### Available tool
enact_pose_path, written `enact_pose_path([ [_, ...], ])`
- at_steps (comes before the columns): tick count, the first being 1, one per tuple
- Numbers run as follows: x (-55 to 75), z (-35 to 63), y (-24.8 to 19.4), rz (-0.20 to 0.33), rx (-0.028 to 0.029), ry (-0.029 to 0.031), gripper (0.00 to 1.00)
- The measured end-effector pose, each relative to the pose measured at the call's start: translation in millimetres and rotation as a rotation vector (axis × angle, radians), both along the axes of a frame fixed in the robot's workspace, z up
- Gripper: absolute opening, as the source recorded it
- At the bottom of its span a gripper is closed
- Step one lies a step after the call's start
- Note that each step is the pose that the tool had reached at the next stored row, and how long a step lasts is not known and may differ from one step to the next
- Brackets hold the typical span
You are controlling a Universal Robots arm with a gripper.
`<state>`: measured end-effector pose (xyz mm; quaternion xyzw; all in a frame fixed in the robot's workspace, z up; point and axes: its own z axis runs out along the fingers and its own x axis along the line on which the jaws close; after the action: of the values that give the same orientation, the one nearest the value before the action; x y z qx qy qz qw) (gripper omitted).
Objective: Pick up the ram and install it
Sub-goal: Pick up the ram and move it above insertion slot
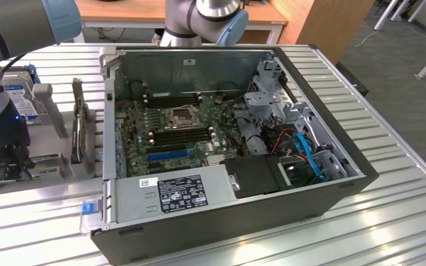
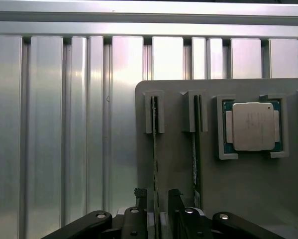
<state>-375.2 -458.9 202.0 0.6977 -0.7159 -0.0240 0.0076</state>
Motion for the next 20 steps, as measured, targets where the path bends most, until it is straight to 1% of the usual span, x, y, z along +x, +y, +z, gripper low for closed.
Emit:
enact_pose_path([
  [12,0.0,0.1,-0.4,0.0,0.0,0.0001,0.31],
  [14,0.0,0.0,-0.4,0.0,0.0,0.0,0.29],
  [15,0.0,0.1,-0.4,0.0,0.0,0.0001,0.23],
  [20,0.0,0.1,-0.3,0.0,0.0,0.0001,0.23],
])
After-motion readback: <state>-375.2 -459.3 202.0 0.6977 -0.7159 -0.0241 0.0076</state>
